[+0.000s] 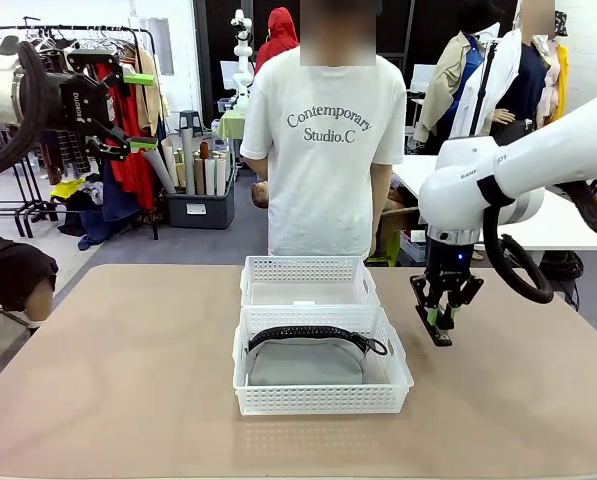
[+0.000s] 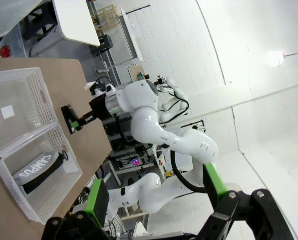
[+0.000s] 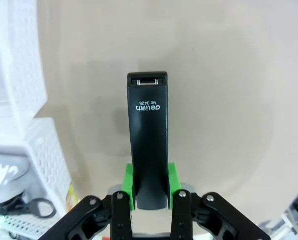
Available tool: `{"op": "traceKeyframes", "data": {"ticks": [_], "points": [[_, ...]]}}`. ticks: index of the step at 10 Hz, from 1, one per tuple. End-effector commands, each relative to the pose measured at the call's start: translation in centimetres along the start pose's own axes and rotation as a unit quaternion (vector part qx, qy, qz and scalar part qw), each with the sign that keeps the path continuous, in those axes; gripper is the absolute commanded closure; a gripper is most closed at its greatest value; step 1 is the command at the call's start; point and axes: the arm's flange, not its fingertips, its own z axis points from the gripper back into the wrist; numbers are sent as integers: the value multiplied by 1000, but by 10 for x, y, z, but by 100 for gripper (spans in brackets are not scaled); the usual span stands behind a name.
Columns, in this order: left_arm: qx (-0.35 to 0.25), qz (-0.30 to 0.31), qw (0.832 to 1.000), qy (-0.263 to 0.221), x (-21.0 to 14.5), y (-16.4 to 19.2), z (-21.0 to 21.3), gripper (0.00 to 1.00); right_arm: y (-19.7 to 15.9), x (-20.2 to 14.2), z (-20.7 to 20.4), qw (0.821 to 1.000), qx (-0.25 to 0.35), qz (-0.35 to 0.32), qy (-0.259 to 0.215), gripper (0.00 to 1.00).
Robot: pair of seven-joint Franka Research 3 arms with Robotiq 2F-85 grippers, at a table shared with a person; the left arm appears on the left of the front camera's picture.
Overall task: Distribute items into two baskets.
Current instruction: Pick up the Stapler that the person points to.
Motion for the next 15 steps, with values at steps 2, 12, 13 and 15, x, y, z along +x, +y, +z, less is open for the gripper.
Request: {"op": "traceKeyframes", "data": {"ticks": [2,12,13,15], "points": [[-2,2,1000,-3,0,-2,-1,0,13,-7,60,1000,-16,-23,-1,100],[-2,2,1000,-3,0,-2,-1,0,30,-36,236,998,31,1,-52,100],[-2,2,1000,-3,0,-2,-1,0,27,-41,244,997,44,-4,-60,100],[-2,2,1000,-3,0,-2,-1,0,16,-41,262,995,64,-15,-72,100]]}}
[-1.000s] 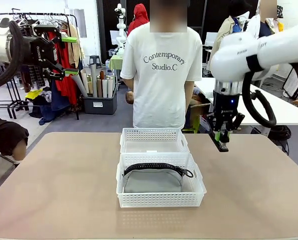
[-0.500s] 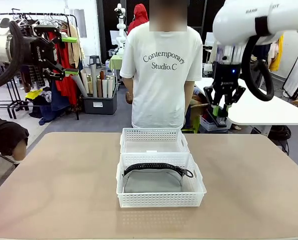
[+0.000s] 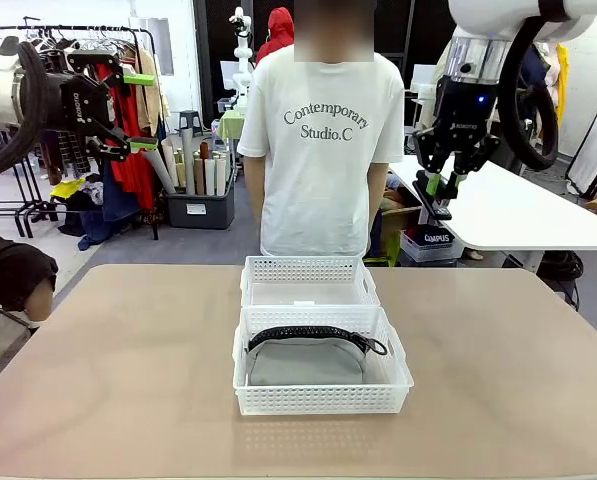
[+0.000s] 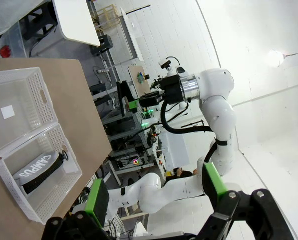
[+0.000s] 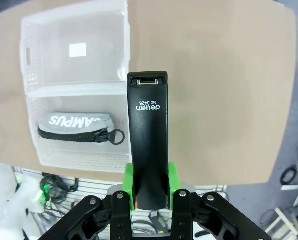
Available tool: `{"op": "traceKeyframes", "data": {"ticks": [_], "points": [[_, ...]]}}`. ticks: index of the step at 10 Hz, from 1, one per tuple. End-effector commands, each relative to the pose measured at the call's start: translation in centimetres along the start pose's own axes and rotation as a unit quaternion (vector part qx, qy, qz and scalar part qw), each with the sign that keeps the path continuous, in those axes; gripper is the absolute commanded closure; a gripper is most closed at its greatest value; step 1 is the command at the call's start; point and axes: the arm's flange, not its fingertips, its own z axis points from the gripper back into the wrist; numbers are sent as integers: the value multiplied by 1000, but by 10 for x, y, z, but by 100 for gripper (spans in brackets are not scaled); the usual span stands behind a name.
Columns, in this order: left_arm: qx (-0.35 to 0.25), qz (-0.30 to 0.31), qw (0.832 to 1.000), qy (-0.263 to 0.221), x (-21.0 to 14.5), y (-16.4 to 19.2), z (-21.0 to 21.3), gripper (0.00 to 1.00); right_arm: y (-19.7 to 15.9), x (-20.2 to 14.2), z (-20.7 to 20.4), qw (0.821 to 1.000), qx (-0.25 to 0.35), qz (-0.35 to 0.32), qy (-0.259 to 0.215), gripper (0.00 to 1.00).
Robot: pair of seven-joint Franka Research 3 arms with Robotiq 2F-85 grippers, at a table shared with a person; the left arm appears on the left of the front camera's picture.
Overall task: Distribute items into two baskets.
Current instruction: Pick up the Stapler that the person points to, then place the picked Stapler into the Organizing basket as instructed by the person.
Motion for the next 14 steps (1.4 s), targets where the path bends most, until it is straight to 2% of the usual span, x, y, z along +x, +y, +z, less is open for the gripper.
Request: {"op": "traceKeyframes", "data": {"ticks": [1,3,14], "points": [[-2,2,1000,-3,-1,-2,-1,0,-11,6,15,1000,17,-18,-10,100],[-2,2,1000,-3,-1,-2,-1,0,-16,7,10,999,12,-25,-20,100],[-2,2,1000,-3,-1,-2,-1,0,-11,4,12,1000,9,-13,-10,100]]}}
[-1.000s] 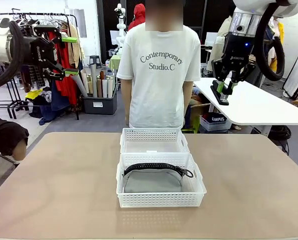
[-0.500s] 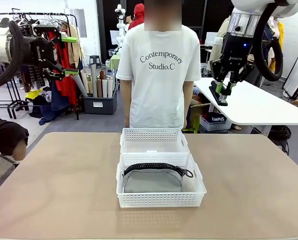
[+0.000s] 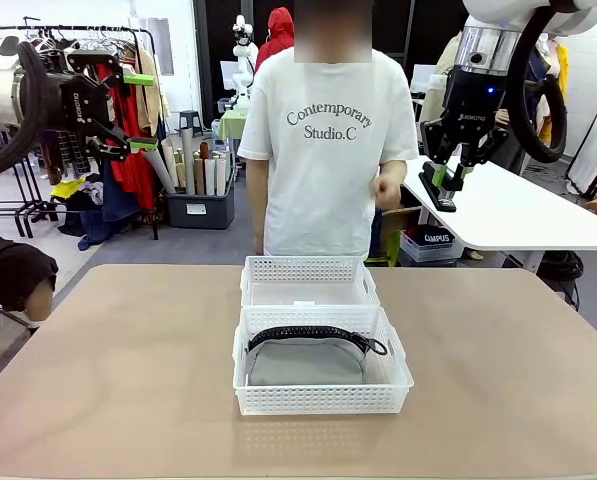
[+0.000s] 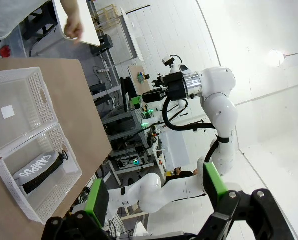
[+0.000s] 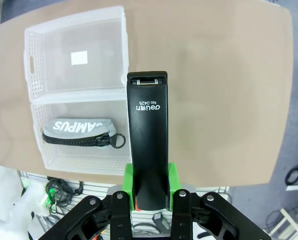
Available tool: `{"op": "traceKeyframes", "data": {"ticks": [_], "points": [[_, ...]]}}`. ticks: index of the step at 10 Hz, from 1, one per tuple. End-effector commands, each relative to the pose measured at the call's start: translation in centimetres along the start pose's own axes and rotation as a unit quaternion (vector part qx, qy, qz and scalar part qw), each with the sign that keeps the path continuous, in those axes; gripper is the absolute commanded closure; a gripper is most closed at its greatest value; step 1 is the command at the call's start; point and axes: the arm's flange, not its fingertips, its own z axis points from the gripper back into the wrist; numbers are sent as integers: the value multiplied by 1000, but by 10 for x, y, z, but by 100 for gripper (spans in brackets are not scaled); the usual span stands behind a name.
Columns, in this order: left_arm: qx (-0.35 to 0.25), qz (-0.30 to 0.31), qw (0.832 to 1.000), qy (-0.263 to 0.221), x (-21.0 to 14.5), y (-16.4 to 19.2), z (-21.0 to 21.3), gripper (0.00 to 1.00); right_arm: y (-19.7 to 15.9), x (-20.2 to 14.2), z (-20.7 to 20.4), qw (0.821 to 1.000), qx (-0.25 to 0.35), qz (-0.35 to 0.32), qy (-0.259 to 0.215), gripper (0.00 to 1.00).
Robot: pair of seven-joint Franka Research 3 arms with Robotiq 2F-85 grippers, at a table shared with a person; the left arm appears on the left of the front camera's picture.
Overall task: Distribute items into two baskets.
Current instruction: Place the picked Stapler into the Organizing basket as instructed by the person.
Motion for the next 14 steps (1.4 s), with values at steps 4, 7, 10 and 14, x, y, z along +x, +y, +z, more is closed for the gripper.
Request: {"op": "traceKeyframes", "data": {"ticks": [4,7,10,14], "points": [[-2,2,1000,-3,-1,-2,-1,0,0,-1,2,1000,1,0,-2,100],[-2,2,1000,-3,-1,-2,-1,0,0,-1,2,1000,1,0,-2,100],[-2,2,1000,-3,-1,-2,-1,0,0,-1,2,1000,1,0,-2,100],[-2,2,1000,-3,-1,-2,-1,0,0,0,0,1000,0,0,0,100]]}}
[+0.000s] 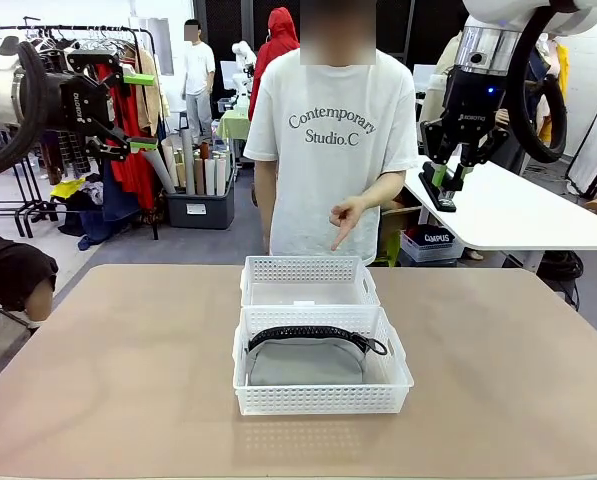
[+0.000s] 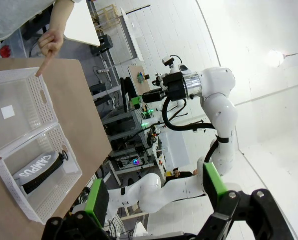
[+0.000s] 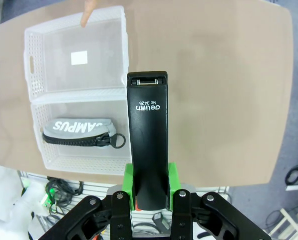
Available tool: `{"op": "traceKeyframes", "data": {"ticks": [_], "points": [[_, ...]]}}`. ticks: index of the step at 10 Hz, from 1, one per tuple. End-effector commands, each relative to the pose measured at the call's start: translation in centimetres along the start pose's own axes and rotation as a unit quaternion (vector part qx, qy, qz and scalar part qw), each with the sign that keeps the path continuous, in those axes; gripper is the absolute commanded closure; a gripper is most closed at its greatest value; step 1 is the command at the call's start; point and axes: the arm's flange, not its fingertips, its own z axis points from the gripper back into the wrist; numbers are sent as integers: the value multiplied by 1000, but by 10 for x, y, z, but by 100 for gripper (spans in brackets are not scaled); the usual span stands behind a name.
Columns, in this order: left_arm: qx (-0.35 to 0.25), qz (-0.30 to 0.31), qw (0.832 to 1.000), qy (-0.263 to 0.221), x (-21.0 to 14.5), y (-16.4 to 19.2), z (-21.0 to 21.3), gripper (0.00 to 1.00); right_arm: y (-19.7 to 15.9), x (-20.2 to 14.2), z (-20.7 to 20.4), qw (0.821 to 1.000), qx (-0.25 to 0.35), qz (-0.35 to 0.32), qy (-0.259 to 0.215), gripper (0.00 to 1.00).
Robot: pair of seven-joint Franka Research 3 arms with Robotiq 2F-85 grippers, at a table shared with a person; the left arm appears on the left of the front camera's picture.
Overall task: Distribute items into two baskets.
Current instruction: Place the picked Stapler into the Organizing basket as instructed by the person.
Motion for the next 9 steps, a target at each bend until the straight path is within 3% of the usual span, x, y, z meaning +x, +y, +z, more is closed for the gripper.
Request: {"op": "traceKeyframes", "data": {"ticks": [1,4,9], "points": [[-2,2,1000,-3,-1,-2,-1,0,10,5,-7,995,10,92,-31,100],[-2,2,1000,-3,-1,-2,-1,0,56,23,-13,966,-2,255,-49,100],[-2,2,1000,-3,-1,-2,-1,0,147,36,-50,888,-79,448,-60,100]]}}
